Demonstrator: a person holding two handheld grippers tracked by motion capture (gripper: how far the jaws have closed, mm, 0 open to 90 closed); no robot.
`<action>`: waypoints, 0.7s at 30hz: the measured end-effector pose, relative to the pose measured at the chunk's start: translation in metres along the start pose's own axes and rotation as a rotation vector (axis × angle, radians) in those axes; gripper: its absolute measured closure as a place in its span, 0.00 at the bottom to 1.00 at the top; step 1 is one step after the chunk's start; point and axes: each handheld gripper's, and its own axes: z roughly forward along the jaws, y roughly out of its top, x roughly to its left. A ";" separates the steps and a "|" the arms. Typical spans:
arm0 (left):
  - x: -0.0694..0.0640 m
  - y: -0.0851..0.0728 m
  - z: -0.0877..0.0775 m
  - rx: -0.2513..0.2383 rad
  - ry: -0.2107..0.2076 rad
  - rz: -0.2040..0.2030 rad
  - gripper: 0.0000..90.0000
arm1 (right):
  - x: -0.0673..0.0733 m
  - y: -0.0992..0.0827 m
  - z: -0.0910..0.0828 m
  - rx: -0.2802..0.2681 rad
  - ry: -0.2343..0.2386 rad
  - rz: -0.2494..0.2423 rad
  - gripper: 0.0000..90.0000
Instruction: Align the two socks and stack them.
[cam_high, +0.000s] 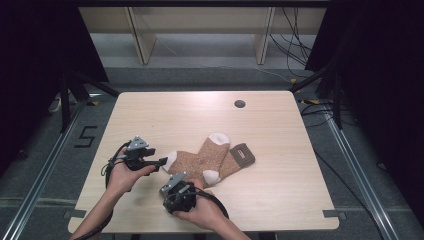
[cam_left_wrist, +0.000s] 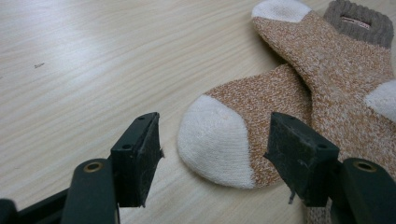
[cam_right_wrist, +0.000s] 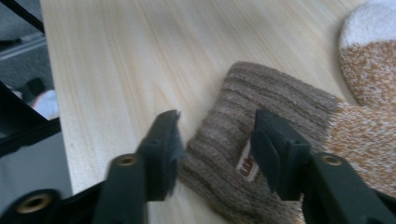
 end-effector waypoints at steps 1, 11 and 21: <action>0.000 0.000 0.000 0.000 -0.001 -0.001 0.38 | 0.000 0.000 0.000 0.002 -0.003 -0.006 0.65; 0.004 -0.001 -0.002 -0.009 0.006 -0.020 0.38 | -0.001 0.000 -0.003 -0.001 -0.023 -0.009 0.91; 0.007 0.002 -0.007 -0.033 0.032 -0.027 0.39 | -0.020 0.010 -0.060 -0.174 -0.123 0.060 0.91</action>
